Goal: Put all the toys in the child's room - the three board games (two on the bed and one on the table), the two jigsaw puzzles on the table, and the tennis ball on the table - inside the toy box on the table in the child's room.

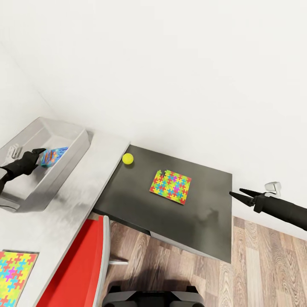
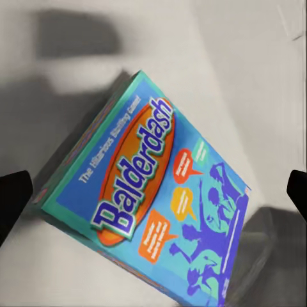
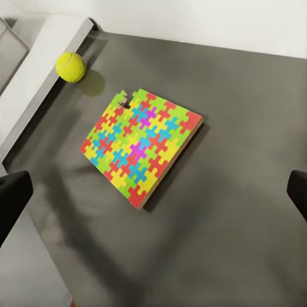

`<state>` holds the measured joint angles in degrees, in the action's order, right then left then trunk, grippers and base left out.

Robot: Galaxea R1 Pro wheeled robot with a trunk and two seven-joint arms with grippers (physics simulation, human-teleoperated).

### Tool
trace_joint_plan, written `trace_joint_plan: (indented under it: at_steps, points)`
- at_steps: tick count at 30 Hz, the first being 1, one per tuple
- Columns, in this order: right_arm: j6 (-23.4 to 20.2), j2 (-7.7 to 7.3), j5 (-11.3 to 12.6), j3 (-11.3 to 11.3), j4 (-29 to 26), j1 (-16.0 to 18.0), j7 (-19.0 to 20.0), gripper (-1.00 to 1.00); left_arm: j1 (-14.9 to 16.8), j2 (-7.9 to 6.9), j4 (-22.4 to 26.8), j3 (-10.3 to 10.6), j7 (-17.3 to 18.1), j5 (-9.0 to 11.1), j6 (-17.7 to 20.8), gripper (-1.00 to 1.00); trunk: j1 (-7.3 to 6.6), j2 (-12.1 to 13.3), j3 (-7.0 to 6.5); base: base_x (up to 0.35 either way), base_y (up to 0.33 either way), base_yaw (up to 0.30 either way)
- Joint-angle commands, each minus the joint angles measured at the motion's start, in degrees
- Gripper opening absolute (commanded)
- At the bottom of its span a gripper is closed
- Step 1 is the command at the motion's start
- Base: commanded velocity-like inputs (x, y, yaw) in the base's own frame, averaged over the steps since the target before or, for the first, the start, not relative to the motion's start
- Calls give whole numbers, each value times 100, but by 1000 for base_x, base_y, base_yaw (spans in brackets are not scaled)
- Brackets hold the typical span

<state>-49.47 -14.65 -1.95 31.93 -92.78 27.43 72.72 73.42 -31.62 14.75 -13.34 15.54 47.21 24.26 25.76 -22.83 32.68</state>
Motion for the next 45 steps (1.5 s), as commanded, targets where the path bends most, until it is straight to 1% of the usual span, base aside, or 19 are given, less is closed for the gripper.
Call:
trace_joint_plan:
  at_steps: [1, 6, 9, 13, 16, 17, 21, 26, 28, 30, 32, 35, 36, 38, 39, 40, 41, 44, 45]
  points:
    - [-49, 1, -22, 6, -3, 6, 35, 100, 21, 5, 11, -32, 20, 18, 64, 100, 3, -9, 8, 0, 0, 0]
    - [-44, 27, -52, 6, -3, 12, 13, 100, 98, 69, 444, -4, 80, 32, 534, 100, 3, -9, 8, 0, 0, 0]
    - [-45, 62, -81, 2, -1, 18, -167, 100, 55, 290, 1146, 0, 279, 35, 1123, 100, 3, -9, 8, 0, 0, 0]
    - [-34, 80, -83, -4, -1, 17, -518, 100, -80, 438, 1929, -6, 386, 37, 1639, 100, 3, -9, 8, 0, 0, 0]
    - [1, 88, -80, -17, -1, 17, -812, 100, -322, 500, 2996, -22, 399, 38, 2007, 100, 3, -9, 8, 0, 0, 0]
    - [31, 92, -78, -43, -3, 11, -970, 100, -563, 596, 4312, -29, 331, 51, 2355, 100, 3, -9, 8, 0, 0, 0]
    - [36, 93, -75, -44, -3, 9, -999, 100, -632, 779, 4908, -22, 274, 165, 2481, 100, 3, -9, 8, 0, 0, 0]
    - [29, 93, -70, -31, -3, 8, -1007, 100, -696, 1144, 5481, 16, 218, 294, 2569, 100, 3, -9, 8, 0, 0, 0]
    - [21, 87, -69, -20, -3, 8, -1002, 100, -725, 1342, 5617, 31, 215, 313, 2621, 100, 3, -9, 8, 0, 0, 0]
    - [16, 62, -71, -10, -3, 8, -994, 100, -771, 1645, 5677, 104, 214, 317, 2687, 100, 3, -9, 8, 0, 0, 0]
    - [14, 29, -75, 43, -3, 8, -990, 100, -898, 2353, 5746, 383, 194, 298, 2756, 100, 3, -9, 8, 0, 0, 0]
    - [17, 16, -76, 178, -3, 8, -993, 100, -1003, 2913, 5765, 697, 57, 266, 2779, 100, 3, -9, 8, 0, 0, 0]
    - [20, 9, -77, 285, -3, 8, -998, 100, -1091, 3220, 5772, 970, -176, 257, 2788, 100, 3, -9, 8, 0, 0, 0]
    - [24, 3, -77, 386, -3, 8, -1004, 100, -1206, 3449, 5785, 1289, -497, 270, 2785, 100, 3, -9, 8, 0, 0, 0]
    - [28, -7, -77, 509, -3, 8, -1008, 100, -1350, 3622, 5855, 1648, -831, 316, 2776, 100, 3, -9, 6, 0, 0, -12]
    - [28, -69, -79, 742, -3, 3, -1006, 100, -1519, 3741, 6006, 1970, -1138, 411, 2768, 100, 3, -9, 0, 0, 0, -44]
    - [27, -110, -79, 818, -3, -2, -1000, 100, -1723, 3814, 6189, 2206, -1439, 549, 2762, 100, 3, -9, -6, 0, 0, -53]
    - [13, -246, -81, 988, -3, -47, -987, 100, -2077, 3873, 6466, 2417, -1918, 801, 2758, 100, 3, -9, -28, 0, 0, -66]
    - [11, -368, -86, 1137, -3, -205, -996, 100, -2580, 3910, 6861, 2559, -2499, 1262, 2771, 100, 3, -9, -36, 0, 0, -93]
